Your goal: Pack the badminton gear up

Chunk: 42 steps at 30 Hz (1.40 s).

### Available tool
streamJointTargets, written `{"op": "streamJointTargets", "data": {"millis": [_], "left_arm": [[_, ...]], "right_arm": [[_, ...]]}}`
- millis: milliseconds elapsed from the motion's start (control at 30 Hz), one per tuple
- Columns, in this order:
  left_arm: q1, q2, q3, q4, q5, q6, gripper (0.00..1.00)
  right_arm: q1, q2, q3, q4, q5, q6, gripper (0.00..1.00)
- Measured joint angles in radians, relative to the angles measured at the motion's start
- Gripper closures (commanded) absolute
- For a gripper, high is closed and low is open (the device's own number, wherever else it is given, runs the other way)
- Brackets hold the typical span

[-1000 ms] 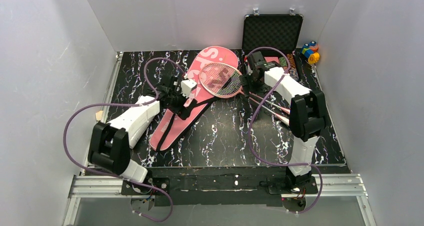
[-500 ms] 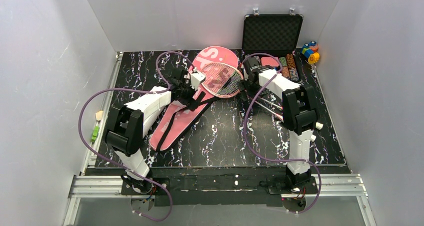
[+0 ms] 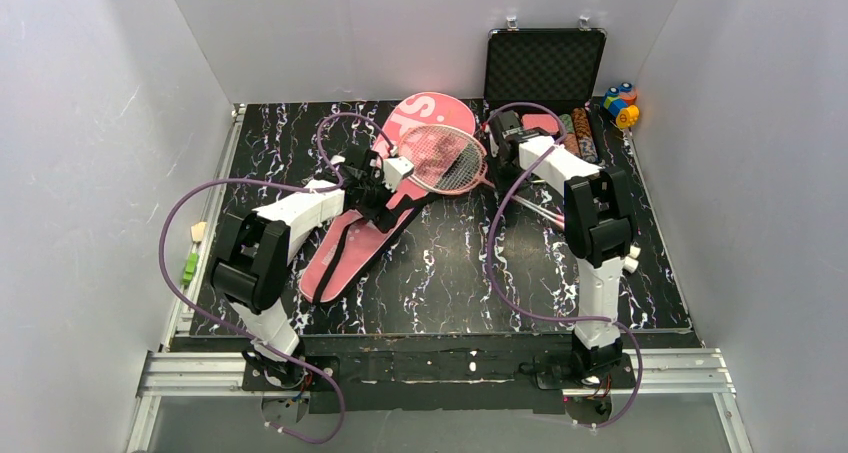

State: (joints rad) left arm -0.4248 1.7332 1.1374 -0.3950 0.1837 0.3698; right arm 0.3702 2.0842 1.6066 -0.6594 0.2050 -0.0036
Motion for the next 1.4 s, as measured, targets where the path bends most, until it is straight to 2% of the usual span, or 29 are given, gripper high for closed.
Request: {"op": "streamJointTargets", "data": {"millis": [100,400,567,600,667,800,933,1067,1267,1400], "left_arm": [[0.0,-0.006,-0.018,0.007,0.0,0.012,0.02],[0.0,-0.027,-0.066,0.022,-0.003,0.04,0.02],[0.0,-0.027,-0.069,0.031,-0.007,0.047,0.02],[0.0,-0.028,-0.069,0.031,-0.007,0.048,0.02],[0.0,-0.029,-0.07,0.033,-0.008,0.049,0.02],[0.0,-0.038,-0.08,0.037,-0.008,0.05,0.02],[0.0,-0.049,-0.082,0.039,-0.008,0.05,0.02],[0.0,-0.059,-0.082,0.039,-0.008,0.05,0.02],[0.0,-0.062,-0.082,0.04,-0.008,0.048,0.02],[0.0,-0.063,-0.082,0.04,-0.008,0.045,0.02]], "right_arm": [[-0.001,-0.002,0.001,0.003,-0.022,0.013,0.82],[0.027,-0.064,-0.094,0.008,-0.113,0.081,0.87],[0.037,-0.134,-0.204,0.0,-0.101,0.124,0.96],[0.039,-0.146,-0.222,-0.002,-0.095,0.133,0.95],[0.042,-0.169,-0.256,-0.007,-0.084,0.145,0.84],[0.045,-0.201,-0.296,-0.047,-0.064,0.17,0.53],[0.029,-0.203,-0.293,-0.106,-0.002,0.21,0.39],[0.006,-0.203,-0.233,-0.152,0.047,0.214,0.34],[-0.045,-0.171,-0.048,-0.151,0.094,0.208,0.33],[-0.066,-0.106,-0.007,-0.143,0.103,0.198,0.33]]}}
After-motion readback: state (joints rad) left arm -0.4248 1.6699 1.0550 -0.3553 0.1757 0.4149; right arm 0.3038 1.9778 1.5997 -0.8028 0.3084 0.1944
